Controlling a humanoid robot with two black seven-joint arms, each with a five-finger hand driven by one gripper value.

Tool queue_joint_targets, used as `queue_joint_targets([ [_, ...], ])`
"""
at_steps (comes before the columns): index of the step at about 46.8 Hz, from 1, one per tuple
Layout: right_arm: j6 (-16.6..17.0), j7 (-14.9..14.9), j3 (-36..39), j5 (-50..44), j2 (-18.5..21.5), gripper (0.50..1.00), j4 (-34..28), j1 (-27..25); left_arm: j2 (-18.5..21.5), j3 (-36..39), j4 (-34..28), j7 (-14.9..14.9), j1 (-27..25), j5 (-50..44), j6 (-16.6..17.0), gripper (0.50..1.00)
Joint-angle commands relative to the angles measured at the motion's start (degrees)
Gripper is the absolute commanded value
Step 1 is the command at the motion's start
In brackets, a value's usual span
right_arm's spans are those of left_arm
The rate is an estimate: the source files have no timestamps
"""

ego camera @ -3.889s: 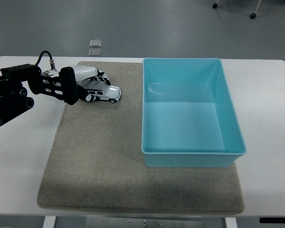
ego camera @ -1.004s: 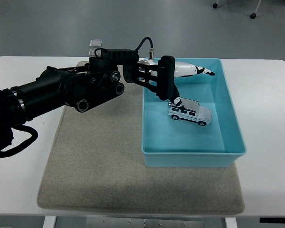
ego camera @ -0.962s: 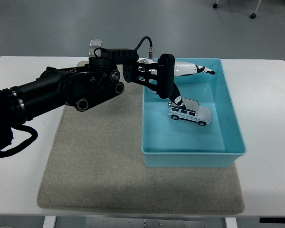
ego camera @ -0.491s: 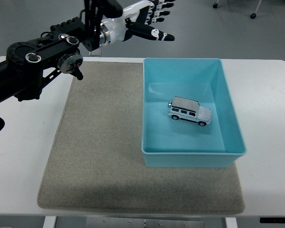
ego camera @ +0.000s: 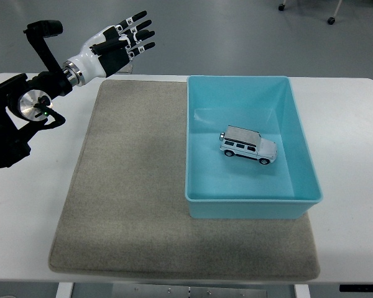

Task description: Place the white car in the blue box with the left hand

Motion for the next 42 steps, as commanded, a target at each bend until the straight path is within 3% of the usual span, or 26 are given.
queue_joint_targets([
  [1, 0.01, 0.0, 0.0, 0.01, 0.0, 0.936, 0.0, 0.01, -0.33, -4.73, 0.67, 4.33, 1.26, -0.91, -0.14, 1.0],
  [17, 0.01, 0.0, 0.0, -0.08, 0.0, 0.936, 0.0, 0.01, -0.41, -8.26, 0.41, 5.92, 2.06, -1.97, -0.41, 1.0],
  [42, 0.71, -0.17, 0.09, 0.1, 0.0, 0.936, 0.79, -0.43, -0.68, -8.61, 0.32, 5.83, 4.52, -2.67, -0.41, 1.0],
])
